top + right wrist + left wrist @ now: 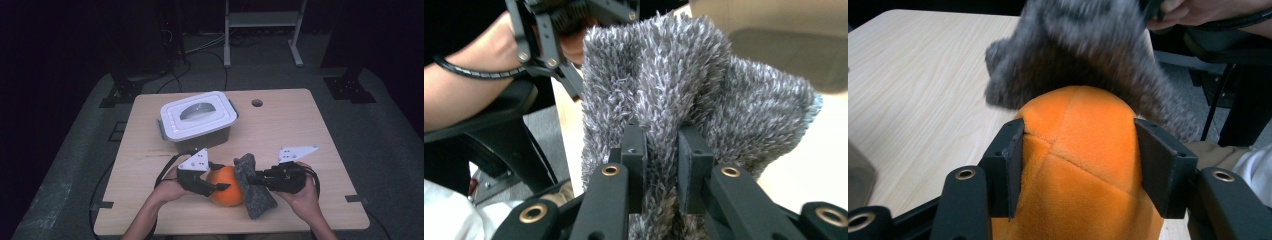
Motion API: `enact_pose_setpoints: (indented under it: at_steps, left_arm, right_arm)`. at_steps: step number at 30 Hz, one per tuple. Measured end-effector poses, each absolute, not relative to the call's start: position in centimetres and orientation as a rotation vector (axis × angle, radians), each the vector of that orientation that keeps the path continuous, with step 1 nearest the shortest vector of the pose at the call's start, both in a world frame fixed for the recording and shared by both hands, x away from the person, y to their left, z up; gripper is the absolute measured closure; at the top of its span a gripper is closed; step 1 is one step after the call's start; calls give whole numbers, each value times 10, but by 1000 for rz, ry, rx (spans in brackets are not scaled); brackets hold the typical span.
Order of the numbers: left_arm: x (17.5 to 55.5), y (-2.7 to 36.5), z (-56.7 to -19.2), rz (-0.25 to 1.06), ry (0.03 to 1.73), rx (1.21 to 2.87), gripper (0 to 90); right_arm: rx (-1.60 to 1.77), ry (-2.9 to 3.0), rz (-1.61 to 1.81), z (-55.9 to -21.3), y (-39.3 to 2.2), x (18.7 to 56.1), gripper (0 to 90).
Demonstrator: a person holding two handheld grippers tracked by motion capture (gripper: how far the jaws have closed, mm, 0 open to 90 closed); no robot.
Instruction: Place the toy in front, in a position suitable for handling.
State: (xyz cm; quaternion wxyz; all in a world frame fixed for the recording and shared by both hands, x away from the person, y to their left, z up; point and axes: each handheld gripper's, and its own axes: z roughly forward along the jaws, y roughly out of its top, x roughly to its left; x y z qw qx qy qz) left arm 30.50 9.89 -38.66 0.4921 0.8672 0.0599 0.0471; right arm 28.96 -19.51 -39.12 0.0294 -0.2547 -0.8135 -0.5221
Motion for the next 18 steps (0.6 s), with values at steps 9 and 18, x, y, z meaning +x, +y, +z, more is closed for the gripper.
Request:
enact_pose_setpoints:
  at_steps: [9, 18]
  left_arm:
    - [313, 105, -392, 32, 186, 2115, 191]
    - [314, 109, -396, 19, 168, 2093, 350]
  right_arm:
    - [-804, -2512, -1496, -409, -195, 294, 761]
    - [-871, -2563, -1393, -415, -204, 299, 758]
